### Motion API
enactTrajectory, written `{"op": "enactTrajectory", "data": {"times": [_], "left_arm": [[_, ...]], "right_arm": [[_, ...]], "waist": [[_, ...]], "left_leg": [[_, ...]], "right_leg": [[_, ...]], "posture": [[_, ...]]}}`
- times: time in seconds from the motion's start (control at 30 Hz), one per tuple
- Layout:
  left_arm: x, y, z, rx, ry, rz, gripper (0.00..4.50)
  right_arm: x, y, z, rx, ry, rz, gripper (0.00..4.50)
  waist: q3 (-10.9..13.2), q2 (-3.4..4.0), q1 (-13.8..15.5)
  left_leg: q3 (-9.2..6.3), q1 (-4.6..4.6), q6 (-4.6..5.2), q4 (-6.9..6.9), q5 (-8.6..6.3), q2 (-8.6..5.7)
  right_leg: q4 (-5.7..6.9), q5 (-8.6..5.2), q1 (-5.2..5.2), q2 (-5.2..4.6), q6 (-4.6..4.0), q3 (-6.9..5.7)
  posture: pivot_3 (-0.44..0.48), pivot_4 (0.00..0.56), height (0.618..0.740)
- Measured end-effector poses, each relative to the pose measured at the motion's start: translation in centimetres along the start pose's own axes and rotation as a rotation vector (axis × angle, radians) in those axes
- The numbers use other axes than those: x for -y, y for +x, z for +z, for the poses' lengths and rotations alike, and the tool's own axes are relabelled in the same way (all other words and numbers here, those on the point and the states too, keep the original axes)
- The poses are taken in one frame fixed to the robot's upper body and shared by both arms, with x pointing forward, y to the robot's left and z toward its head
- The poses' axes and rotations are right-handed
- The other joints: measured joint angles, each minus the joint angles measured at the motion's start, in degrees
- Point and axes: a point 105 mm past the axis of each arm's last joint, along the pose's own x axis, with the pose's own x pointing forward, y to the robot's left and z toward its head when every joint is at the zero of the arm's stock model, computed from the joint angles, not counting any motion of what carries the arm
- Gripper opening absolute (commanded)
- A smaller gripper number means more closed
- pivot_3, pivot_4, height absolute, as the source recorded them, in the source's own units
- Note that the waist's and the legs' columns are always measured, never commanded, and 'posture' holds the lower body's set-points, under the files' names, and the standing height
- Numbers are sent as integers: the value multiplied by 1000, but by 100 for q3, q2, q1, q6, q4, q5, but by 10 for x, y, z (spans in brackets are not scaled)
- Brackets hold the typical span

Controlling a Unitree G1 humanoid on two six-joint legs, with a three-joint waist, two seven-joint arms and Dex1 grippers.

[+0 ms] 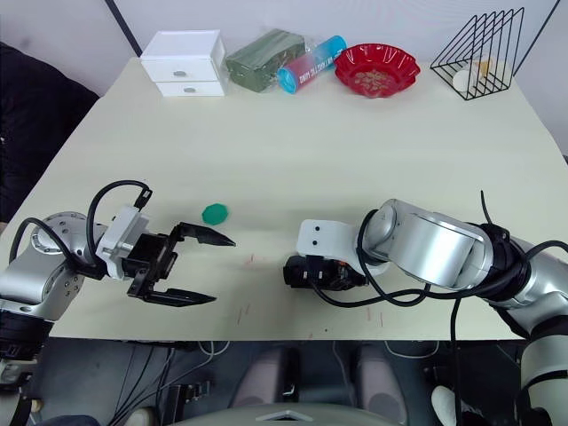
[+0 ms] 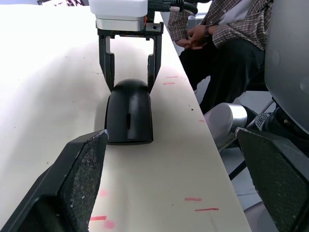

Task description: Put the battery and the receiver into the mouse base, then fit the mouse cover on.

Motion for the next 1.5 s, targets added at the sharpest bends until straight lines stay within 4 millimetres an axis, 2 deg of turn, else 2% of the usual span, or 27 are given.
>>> {"op": "enactTrajectory", "data": {"times": [1.5], "left_arm": [[1, 0, -1, 0, -11, -2, 4500]], "right_arm": [[1, 2, -8, 18, -41, -25, 2246]], "waist": [[-1, -2, -6]], "left_leg": [[-1, 5, 0, 0, 0, 1]], "right_leg": [[3, 0, 2, 1, 0, 1]], "posture": [[0, 150, 740]]}}
